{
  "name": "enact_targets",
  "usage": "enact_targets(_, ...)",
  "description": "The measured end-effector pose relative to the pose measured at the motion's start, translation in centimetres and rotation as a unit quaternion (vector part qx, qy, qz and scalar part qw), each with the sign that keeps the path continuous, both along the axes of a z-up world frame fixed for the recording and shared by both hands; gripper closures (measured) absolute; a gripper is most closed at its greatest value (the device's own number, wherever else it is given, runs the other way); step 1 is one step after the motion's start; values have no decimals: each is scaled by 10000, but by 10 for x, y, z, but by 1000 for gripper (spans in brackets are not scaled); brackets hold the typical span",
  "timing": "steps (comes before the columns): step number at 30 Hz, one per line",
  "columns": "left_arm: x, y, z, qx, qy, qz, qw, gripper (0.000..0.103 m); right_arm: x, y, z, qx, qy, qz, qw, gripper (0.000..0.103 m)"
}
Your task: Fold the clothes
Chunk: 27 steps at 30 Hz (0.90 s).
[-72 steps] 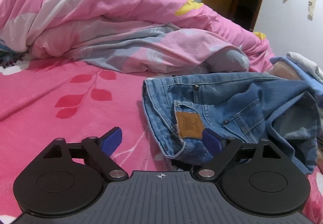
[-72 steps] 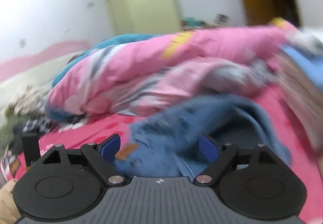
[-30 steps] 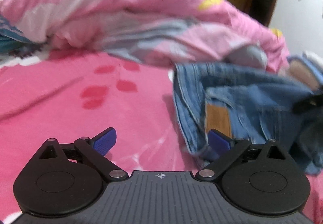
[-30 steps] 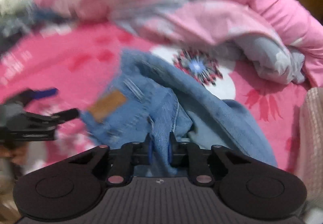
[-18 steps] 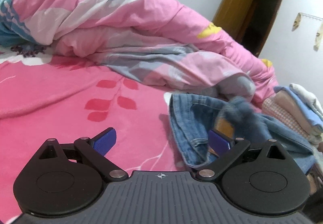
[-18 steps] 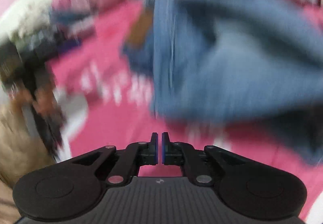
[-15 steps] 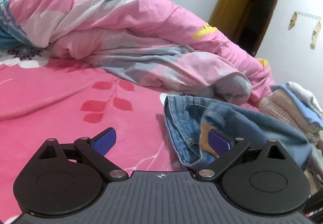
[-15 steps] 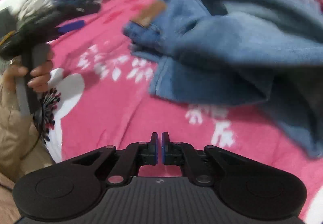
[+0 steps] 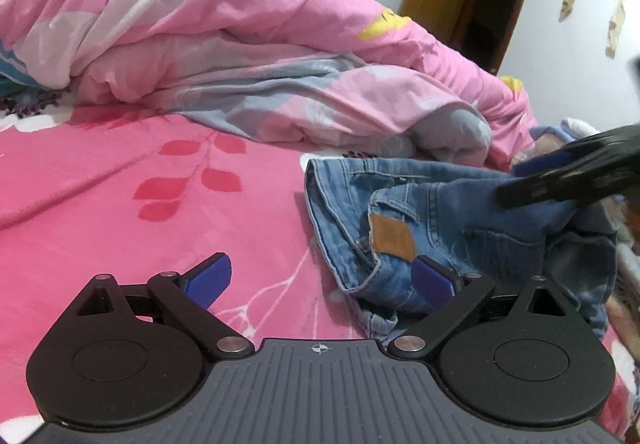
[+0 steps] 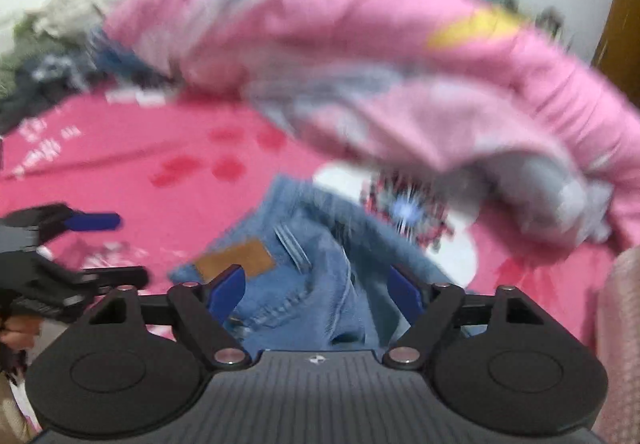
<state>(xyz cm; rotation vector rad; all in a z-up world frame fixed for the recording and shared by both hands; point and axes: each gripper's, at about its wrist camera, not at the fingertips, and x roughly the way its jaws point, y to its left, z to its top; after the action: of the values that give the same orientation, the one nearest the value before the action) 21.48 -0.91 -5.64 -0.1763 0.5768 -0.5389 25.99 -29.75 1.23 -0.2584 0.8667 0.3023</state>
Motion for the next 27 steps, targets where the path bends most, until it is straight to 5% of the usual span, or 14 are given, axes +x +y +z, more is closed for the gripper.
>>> enact_targets(1,0,0,0,-8,-16,-9,10000,6,10,1,-12,-116,299,-4,9995,42)
enact_targets(3,0,0,0,-67,-40,-43,10000,7,19,-2,-34,-382,692,-213,9966,88)
enact_targets(5,-2,3,3,-233,-44,-137,9996,21,4,-6,-34,-174,587,-351,9975,92)
enact_targets(9,-12,12,14,-812,-178,-613,9946,29,-64,-6,-7,1033,59,-446,9936,95)
enact_targets(15,-53,19,36,-1352,-444,-1512,9782,28,-157,-6,-6,2022,-24,-570,9777,97)
enact_targets(21,-102,24,19,-1792,399,-1610,9697,24,-197,1,-22,2561,-216,-628,9644,97)
enact_targets(27,-109,10,-4,-1800,1145,-1179,9698,23,-220,25,-58,2319,-418,-757,9689,92)
